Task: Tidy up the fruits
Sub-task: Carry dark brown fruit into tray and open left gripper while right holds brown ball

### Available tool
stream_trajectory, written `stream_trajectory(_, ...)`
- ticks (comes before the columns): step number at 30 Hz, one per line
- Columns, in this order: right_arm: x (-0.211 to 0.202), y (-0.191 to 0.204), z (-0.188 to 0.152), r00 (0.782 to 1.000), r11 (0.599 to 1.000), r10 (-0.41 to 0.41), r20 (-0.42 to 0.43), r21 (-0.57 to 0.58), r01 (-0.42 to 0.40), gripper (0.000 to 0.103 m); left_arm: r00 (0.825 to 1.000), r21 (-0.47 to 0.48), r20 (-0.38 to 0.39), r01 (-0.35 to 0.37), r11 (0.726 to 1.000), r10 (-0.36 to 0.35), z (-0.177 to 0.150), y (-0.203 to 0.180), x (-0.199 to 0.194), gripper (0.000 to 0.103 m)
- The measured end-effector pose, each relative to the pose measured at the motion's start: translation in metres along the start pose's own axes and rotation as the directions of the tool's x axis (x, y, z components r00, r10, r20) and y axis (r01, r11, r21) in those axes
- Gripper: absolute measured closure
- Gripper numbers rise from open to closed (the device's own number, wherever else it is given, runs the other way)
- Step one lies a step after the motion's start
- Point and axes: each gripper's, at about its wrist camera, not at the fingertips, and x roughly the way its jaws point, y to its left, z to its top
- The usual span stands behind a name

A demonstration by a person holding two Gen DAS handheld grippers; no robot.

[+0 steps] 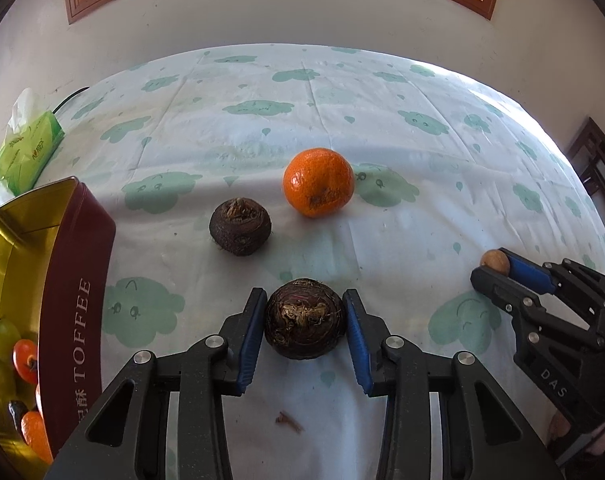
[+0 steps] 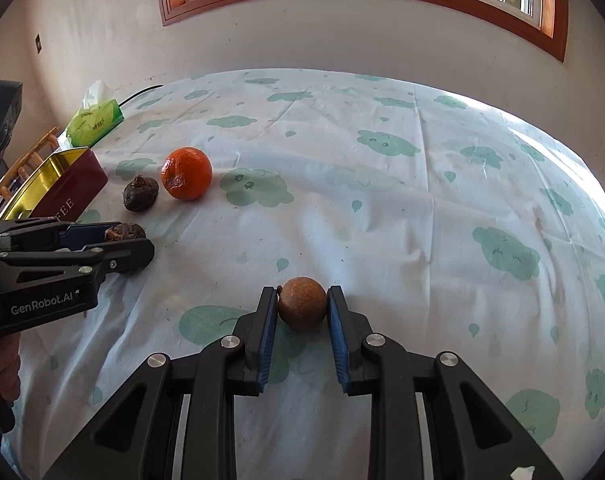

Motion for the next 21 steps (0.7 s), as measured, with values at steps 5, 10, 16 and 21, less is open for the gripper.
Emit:
stream_trajectory(5,0.0,0.003,0.0,1.0,1.0,-0.014,-0.002,-0.011,0.014,0.078,1.0,-0.029,-0.012,0.012,1.0,-0.012,-0.021,0.01,-0.016,0.063)
stream_trajectory(10,0.0,0.004,0.0,1.0,1.0,-0.019,-0.002,-0.015,0.019,0.079,1.0,-0.038,-0.02,-0.009,0.999,0.008,-0.036,0.019,-0.028,0.063)
stream_trajectory(16,0.001,0.004,0.0,1.0,1.0,-0.02,-0.002,-0.016,0.02,0.079,1.0,-0.052,0.015,-0.009,0.999,0.01,-0.039,0.025,-0.046,0.063)
stream_trajectory(21,0.001,0.004,0.0,1.0,1.0,-0.02,-0.002,-0.017,0.02,0.079,0.999,-0.047,0.04,-0.003,0.999,0.005,-0.037,0.024,-0.061,0.063)
